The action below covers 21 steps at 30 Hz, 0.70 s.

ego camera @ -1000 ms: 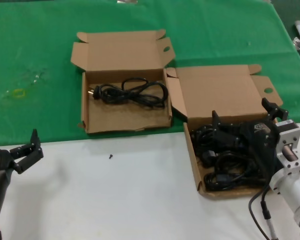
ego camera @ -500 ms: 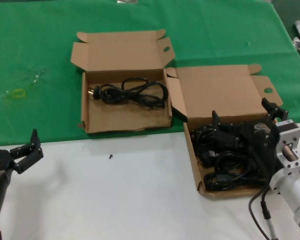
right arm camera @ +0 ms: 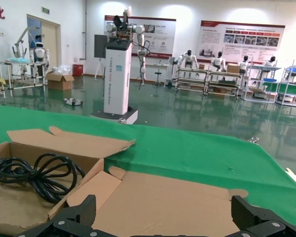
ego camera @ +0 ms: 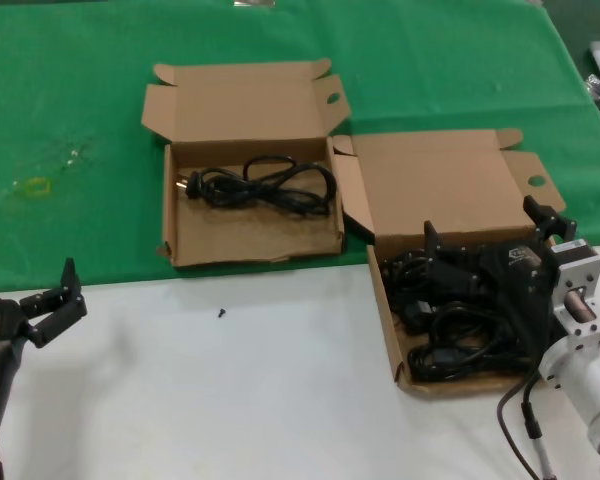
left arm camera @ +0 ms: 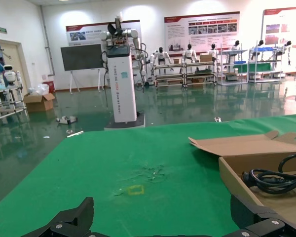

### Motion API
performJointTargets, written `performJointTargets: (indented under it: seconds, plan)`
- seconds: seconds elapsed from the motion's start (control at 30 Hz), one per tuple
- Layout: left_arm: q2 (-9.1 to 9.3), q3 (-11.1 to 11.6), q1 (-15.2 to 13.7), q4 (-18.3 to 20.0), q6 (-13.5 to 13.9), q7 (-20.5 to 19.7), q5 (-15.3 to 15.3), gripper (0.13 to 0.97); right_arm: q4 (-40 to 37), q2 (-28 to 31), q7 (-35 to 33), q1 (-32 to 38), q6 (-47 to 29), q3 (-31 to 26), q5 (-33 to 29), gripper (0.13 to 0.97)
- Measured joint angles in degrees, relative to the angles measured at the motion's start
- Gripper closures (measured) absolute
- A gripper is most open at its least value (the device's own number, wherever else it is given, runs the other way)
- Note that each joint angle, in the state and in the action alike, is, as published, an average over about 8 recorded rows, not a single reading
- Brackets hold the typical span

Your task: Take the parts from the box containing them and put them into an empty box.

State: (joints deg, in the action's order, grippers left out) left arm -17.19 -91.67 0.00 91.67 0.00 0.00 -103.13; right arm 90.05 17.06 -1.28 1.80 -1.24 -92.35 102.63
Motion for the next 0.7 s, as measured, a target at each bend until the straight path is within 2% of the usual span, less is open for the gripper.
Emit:
performJointTargets:
  seconds: [0.7]
  plan:
    - [0.0,0.0,0.0,0.0,0.0,0.0,0.0,0.132,0.0,0.0,0.0,0.0,0.0,0.0,0.0,0.129]
